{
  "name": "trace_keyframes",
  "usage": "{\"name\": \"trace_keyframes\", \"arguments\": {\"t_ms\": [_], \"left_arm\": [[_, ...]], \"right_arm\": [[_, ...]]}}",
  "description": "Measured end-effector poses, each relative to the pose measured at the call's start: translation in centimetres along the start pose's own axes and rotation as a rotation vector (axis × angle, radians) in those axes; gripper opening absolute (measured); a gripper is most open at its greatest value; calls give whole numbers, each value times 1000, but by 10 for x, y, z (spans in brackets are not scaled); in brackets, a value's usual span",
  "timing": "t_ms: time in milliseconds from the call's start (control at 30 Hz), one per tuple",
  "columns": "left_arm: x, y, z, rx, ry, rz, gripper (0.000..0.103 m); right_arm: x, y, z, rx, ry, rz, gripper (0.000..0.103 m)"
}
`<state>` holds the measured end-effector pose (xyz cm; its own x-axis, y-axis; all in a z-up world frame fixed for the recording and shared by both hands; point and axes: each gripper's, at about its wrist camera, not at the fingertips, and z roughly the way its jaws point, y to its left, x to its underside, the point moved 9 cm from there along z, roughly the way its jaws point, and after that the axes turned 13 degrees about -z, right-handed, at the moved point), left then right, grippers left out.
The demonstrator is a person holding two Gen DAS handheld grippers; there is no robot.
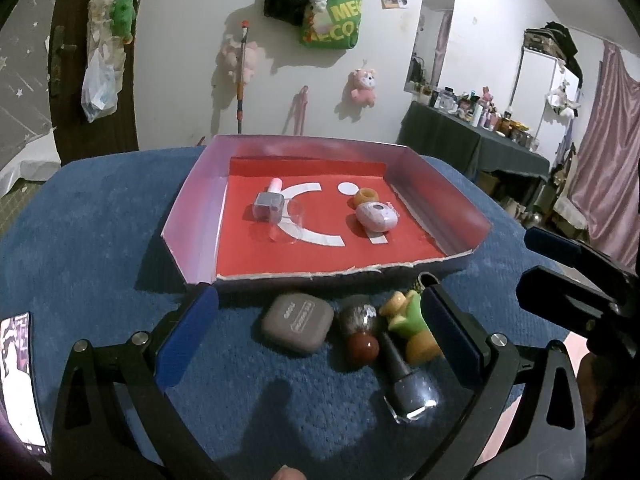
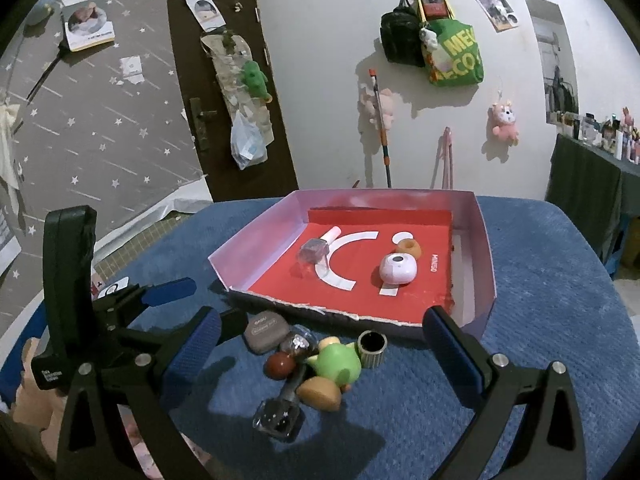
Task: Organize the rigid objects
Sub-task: 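Move both tools back out of the box toward the objects on the cloth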
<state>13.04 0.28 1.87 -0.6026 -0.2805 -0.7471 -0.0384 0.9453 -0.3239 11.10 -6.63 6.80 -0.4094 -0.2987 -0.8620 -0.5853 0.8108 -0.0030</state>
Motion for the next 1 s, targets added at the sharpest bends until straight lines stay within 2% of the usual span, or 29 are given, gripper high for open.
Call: {"name": "trace_keyframes", "arguments": {"t_ms": [267,433,1000], "left_arm": [[18,4,-2,-32,13,10,103],[28,7,2,-25,36,-8,103],[63,22,18,-55,122,-46,103]], "right_arm": [[15,8,0,17,6,-19,103],[27,7,2,9,15,4,103],[80,5,25,-3,129,67,103]]}}
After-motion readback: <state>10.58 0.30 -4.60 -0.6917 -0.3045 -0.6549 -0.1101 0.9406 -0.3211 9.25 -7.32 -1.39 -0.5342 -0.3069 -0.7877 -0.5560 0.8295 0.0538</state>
